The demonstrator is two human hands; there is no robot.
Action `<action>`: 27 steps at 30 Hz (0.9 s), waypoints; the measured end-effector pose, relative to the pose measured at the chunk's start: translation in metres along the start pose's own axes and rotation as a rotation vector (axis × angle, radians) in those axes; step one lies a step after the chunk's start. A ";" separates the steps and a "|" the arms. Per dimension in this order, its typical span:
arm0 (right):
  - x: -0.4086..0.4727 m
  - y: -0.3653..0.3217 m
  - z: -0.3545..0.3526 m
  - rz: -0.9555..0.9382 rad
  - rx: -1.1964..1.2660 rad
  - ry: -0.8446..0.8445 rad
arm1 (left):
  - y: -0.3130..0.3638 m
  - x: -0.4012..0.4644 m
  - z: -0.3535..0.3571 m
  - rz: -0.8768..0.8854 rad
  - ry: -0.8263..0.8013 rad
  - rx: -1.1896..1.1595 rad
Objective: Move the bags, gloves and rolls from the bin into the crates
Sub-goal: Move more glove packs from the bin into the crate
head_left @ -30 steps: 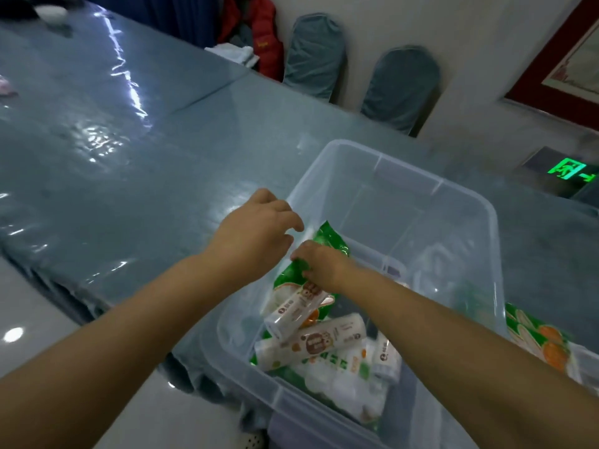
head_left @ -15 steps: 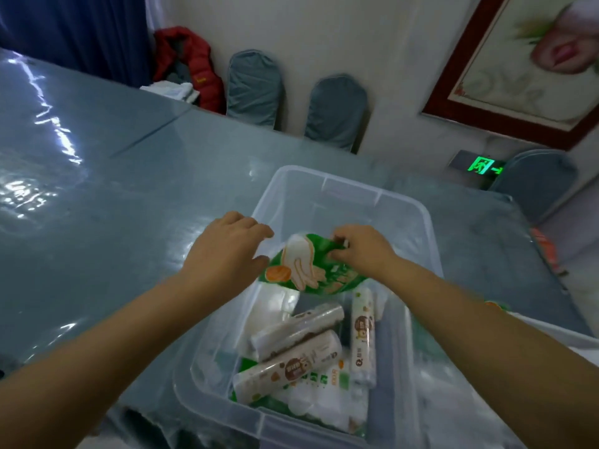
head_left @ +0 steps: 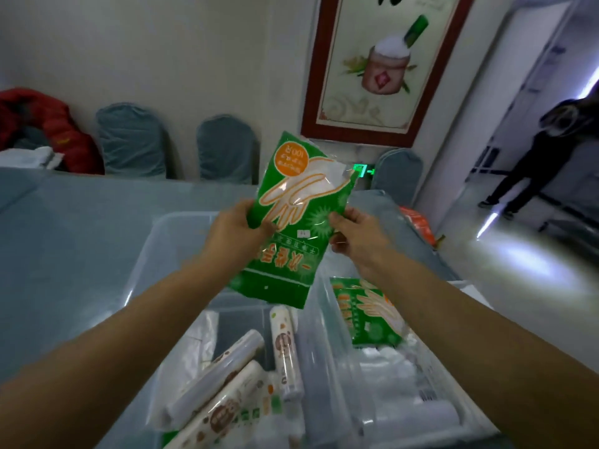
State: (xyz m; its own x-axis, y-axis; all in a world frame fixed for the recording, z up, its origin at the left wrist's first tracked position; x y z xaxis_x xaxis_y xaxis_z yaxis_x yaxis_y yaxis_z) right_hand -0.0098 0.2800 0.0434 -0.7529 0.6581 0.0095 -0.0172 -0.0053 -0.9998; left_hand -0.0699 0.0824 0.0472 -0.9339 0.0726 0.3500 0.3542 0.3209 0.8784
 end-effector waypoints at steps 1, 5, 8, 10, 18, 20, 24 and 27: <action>0.003 -0.002 -0.013 -0.019 -0.038 0.024 | 0.008 0.000 0.007 0.025 0.010 -0.033; 0.019 0.007 -0.085 -0.119 -0.306 0.118 | 0.038 0.001 0.035 0.117 0.035 -0.040; 0.029 0.051 -0.138 -0.122 -0.665 0.076 | 0.047 -0.005 0.059 0.141 0.024 -0.027; 0.030 0.091 -0.162 -0.147 -0.868 -0.050 | 0.046 -0.011 0.076 0.128 0.008 -0.027; 0.029 0.214 -0.202 -0.388 -1.378 -0.730 | 0.050 -0.024 0.153 0.065 -0.078 0.126; 0.032 0.229 -0.204 -0.529 -1.448 -0.787 | 0.050 -0.027 0.169 0.057 -0.078 0.191; 0.033 0.244 -0.207 -0.661 -1.430 -0.796 | 0.045 -0.030 0.187 0.046 -0.042 0.339; 0.035 0.246 -0.208 -0.659 -1.325 -0.775 | 0.042 -0.031 0.194 0.039 -0.002 0.415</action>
State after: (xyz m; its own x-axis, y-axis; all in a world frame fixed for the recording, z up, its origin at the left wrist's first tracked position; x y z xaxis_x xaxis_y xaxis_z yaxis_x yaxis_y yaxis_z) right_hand 0.0961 0.4580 -0.2052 -0.9762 -0.2169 0.0058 -0.2156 0.9666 -0.1384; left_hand -0.0357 0.2773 0.0103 -0.9205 0.0941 0.3791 0.3399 0.6712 0.6588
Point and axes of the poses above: each hand's wrist, its own x-axis towards the middle knuckle, its own z-axis out of the palm, y = z × x, the point moved 2 cm from there along x, towards the middle knuckle, and after that the axes turned 15 degrees about y, right-handed, at the moved point
